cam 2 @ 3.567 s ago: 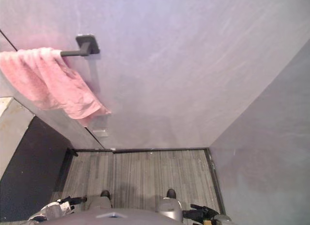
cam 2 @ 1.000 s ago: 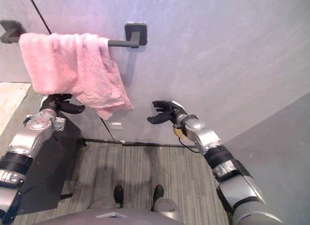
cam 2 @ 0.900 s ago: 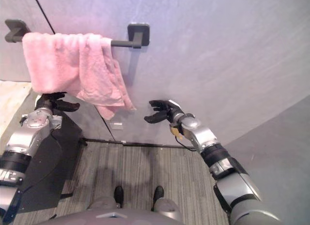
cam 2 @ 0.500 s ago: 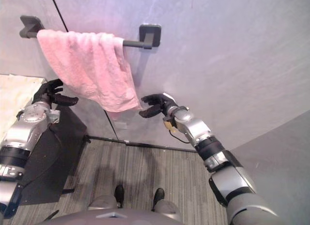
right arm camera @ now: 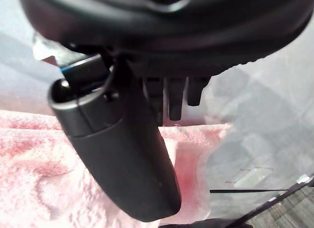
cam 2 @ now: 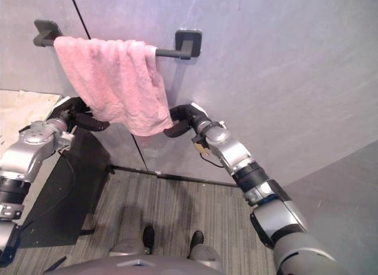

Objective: Organize the bathroom.

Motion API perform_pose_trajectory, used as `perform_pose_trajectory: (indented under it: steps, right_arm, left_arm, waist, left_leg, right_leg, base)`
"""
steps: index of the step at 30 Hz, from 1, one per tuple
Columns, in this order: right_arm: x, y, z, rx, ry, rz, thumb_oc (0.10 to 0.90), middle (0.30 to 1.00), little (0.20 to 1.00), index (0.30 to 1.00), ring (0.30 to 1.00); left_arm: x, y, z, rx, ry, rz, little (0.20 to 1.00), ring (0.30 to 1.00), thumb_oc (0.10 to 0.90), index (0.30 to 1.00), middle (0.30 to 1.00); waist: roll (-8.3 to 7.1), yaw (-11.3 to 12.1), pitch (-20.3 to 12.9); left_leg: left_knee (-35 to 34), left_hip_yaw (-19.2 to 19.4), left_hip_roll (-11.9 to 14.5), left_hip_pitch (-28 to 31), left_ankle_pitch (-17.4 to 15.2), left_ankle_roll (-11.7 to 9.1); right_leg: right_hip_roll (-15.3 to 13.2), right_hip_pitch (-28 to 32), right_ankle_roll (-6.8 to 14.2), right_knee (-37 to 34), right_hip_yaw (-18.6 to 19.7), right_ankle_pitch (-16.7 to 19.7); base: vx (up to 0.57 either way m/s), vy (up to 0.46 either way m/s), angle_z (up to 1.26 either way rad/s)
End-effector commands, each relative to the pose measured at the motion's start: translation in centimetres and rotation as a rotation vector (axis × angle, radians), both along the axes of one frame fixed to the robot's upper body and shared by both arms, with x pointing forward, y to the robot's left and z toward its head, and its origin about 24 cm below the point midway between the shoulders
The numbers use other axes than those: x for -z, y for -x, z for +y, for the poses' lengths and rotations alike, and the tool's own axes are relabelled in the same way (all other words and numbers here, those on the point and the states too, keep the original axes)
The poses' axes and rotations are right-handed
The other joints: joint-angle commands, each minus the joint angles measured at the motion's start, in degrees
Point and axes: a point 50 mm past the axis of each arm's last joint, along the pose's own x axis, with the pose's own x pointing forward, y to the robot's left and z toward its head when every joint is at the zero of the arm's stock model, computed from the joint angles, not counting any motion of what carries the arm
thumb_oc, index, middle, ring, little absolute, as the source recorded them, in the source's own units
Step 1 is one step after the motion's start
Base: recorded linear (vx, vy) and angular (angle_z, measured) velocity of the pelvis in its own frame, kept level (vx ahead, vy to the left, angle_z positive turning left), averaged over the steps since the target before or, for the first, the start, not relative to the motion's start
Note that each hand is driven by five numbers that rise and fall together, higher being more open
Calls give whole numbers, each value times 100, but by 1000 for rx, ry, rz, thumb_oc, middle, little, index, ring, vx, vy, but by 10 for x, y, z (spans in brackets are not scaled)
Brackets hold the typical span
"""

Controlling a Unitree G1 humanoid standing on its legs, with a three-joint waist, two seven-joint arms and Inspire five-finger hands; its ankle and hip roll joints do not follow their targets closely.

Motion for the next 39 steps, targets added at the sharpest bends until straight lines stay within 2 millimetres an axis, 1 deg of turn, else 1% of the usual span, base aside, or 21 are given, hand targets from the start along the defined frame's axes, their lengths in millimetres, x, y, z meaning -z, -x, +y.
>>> perform_pose_trajectory:
  steps: [1,4,7,10,15,17,21,23,25,28,31,32,36,39]
  right_arm:
    - [-133,-19,32,-28,-29,-505,800,900,900,900,900]
    - [-129,-22,27,-13,19,-481,800,900,900,900,900]
    - [-126,-25,23,7,36,-460,800,900,900,900,900]
    - [-119,-33,11,66,48,-398,800,900,900,900,900]
    - [-110,-39,-1,134,-6,-313,800,900,900,900,900]
    - [-106,-42,-5,159,-42,-284,800,900,900,900,900]
    - [-102,-44,-5,165,-54,-274,800,900,900,900,900]
    - [-102,-45,-4,164,-47,-272,800,900,900,900,900]
    - [-100,-44,-4,156,-44,-267,800,900,900,900,900]
    - [-96,-43,-1,153,-44,-257,800,900,900,900,900]
    - [-94,-43,-1,161,-39,-252,800,900,900,900,900]
    - [-93,-43,-3,182,-45,-245,800,900,900,900,900]
    - [-90,-45,-7,227,-73,-214,800,900,900,900,900]
    - [-78,-47,-11,263,-148,-100,800,900,900,900,900]
  left_arm:
    - [-94,-16,-8,43,-180,-393,900,900,800,900,900]
    - [-103,-18,-2,35,-227,-414,900,900,800,900,900]
    - [-109,-19,-1,47,-249,-419,900,900,800,900,900]
    - [-116,-21,1,49,-290,-428,900,900,800,900,900]
    - [-125,-22,-2,68,-314,-471,900,900,800,900,900]
    - [-133,-22,-7,93,-310,-504,900,900,800,900,900]
    - [-136,-22,-14,134,-295,-514,900,900,800,900,900]
    - [-136,-21,-17,165,-284,-516,900,900,800,900,900]
    - [-131,-21,-19,183,-262,-492,900,900,800,900,900]
    - [-118,-21,-21,202,-223,-430,900,900,800,900,900]
    - [-112,-21,-21,188,-230,-414,900,900,800,900,900]
    - [-107,-22,-19,176,-226,-400,900,900,800,900,900]
    - [-103,-23,-15,162,-229,-384,900,900,800,900,900]
    - [-101,-23,-9,142,-248,-373,900,900,800,900,900]
  waist:
    - [-75,-103,-757]
    - [-69,-127,-776]
    - [-67,-129,-778]
    - [-72,-133,-818]
    - [-82,-135,-832]
    - [-73,-127,-830]
    - [-71,-108,-857]
    - [-67,-105,-874]
    - [-62,-109,-889]
    - [-46,-126,-868]
    - [-36,-135,-847]
    - [-31,-141,-828]
    - [-42,-129,-819]
    - [-65,-102,-829]
  left_leg:
    - [611,191,-328,20,-731,78]
    - [588,213,-327,53,-728,83]
    - [577,222,-322,79,-723,76]
    - [530,246,-311,150,-725,70]
    - [508,238,-313,193,-735,69]
    - [508,239,-319,205,-743,71]
    - [488,227,-333,224,-753,72]
    - [456,220,-338,247,-750,74]
    - [421,217,-335,268,-743,83]
    - [388,211,-345,301,-731,101]
    - [375,200,-349,311,-723,110]
    - [353,198,-353,324,-714,118]
    - [287,231,-351,366,-699,115]
    - [238,313,-327,406,-690,91]
  right_leg:
    - [-33,-131,229,329,407,-447]
    - [-24,-126,231,328,425,-442]
    - [-22,-103,234,318,423,-435]
    - [-22,-48,249,294,416,-434]
    - [-18,-17,246,298,421,-443]
    - [-22,1,242,300,407,-447]
    - [-23,28,248,281,399,-450]
    - [-20,32,253,281,399,-447]
    - [-13,40,249,275,409,-449]
    - [-4,35,247,282,436,-433]
    - [-2,35,246,284,445,-427]
    - [1,48,245,274,449,-421]
    - [6,81,254,207,411,-384]
    - [0,113,274,129,331,-343]
  base:
    - [0,0,0]
    - [0,0,0]
    - [10,1,0]
    - [51,-5,0]
    - [7,-2,0]
    - [0,0,0]
    - [0,0,0]
    - [0,0,0]
    - [0,0,0]
    - [0,0,0]
    - [0,0,0]
    - [0,0,0]
    - [8,-6,0]
    - [41,-33,-3]
